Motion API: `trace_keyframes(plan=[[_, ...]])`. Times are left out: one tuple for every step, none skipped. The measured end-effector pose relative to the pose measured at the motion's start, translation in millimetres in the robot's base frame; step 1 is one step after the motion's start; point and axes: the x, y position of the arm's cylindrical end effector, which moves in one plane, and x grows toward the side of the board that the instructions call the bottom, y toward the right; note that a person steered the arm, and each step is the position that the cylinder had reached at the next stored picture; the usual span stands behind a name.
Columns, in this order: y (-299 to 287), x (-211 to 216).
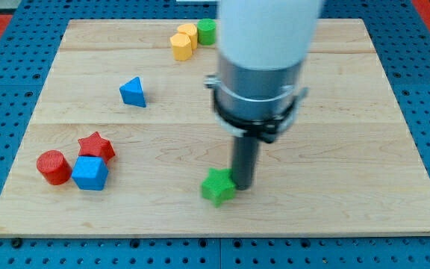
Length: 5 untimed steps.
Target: Place green star below the right side of the blue cube
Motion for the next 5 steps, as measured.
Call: trace_keyframes(plan=[[-15, 17], [12, 37], [-58, 11], [-133, -6], [-88, -64]])
